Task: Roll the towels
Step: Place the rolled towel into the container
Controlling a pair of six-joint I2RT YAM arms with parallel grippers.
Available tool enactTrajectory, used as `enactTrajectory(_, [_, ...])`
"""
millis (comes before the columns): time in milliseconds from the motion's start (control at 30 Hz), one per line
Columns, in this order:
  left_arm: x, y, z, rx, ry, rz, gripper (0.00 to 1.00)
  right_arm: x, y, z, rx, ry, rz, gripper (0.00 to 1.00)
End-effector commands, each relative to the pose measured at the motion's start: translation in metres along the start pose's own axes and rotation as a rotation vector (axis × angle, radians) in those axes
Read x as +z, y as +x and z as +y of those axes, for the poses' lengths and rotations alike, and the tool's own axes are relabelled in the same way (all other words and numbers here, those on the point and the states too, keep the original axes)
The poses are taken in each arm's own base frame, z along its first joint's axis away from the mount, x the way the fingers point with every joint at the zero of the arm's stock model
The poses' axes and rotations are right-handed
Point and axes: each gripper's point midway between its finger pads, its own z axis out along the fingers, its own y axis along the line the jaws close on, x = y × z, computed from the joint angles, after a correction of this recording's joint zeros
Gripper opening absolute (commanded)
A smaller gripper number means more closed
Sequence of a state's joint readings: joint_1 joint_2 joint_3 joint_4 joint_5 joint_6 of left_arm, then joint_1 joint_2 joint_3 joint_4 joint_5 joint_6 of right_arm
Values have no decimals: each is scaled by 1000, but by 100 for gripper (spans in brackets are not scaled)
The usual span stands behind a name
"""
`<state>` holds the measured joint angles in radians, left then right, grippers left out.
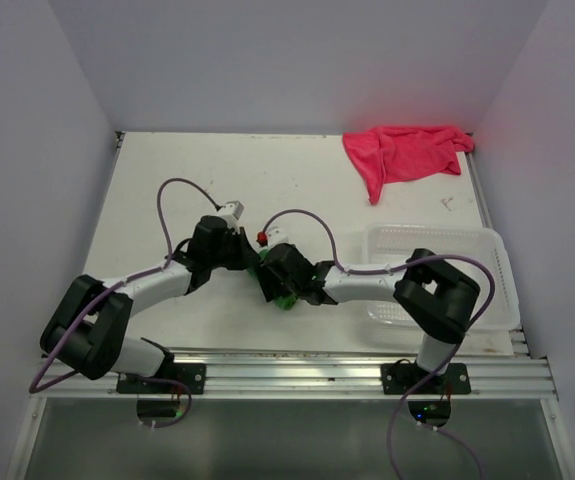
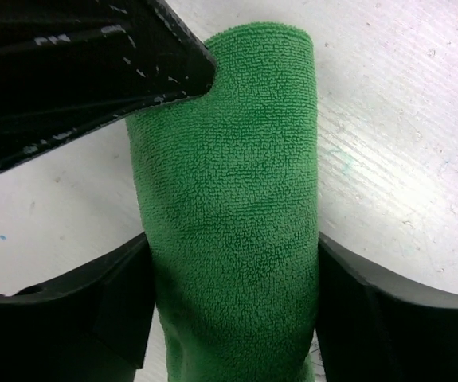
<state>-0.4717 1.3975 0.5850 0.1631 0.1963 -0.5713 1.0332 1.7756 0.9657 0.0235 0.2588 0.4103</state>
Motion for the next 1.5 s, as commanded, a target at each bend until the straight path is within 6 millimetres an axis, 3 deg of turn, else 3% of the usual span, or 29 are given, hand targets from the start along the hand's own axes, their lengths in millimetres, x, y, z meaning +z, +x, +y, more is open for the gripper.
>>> enactTrajectory(0, [-4,-2,2,29,-8,-12,6,4,0,0,-7,8,-21,68])
enactTrajectory(133, [-6,-17,5,31,-31,-38,8,1,7,1,-34,36,-23,61])
enactTrajectory(400, [-22,-64,10,11,-60,-134,35,-7,18,-3,-6,43,-28,42])
enactTrajectory(500, [-29,-82,10,8,-65,-166,43,-13,13,-5,-10,48,-39,31])
enactTrajectory(700, [-49,-115,1,39,-78,-220,55,-28,-12,-2,-1,39,-74,12])
enactTrajectory(833, [-63,-130,-3,77,-92,-239,59,-39,-24,-2,6,43,-78,11])
enactTrajectory(933, [-76,-142,-7,114,-104,-257,63,-55,-49,-6,25,54,-119,11])
enactTrajectory(1000, [-87,-155,-9,155,-127,-289,65,-66,-60,-13,33,71,-132,10])
enactTrajectory(1033, [-92,-159,-9,166,-140,-296,67,-78,-77,-19,60,69,-172,10])
enactTrajectory(1167, [-108,-169,-6,207,-189,-345,71,-116,-110,-46,105,108,-246,9])
enactTrajectory(1333, [-107,-166,-4,225,-176,-363,73,-168,-126,-97,152,244,-312,9])
enactTrajectory(1467, [-98,-154,1,229,-170,-334,74,-205,-116,-137,193,357,-344,10])
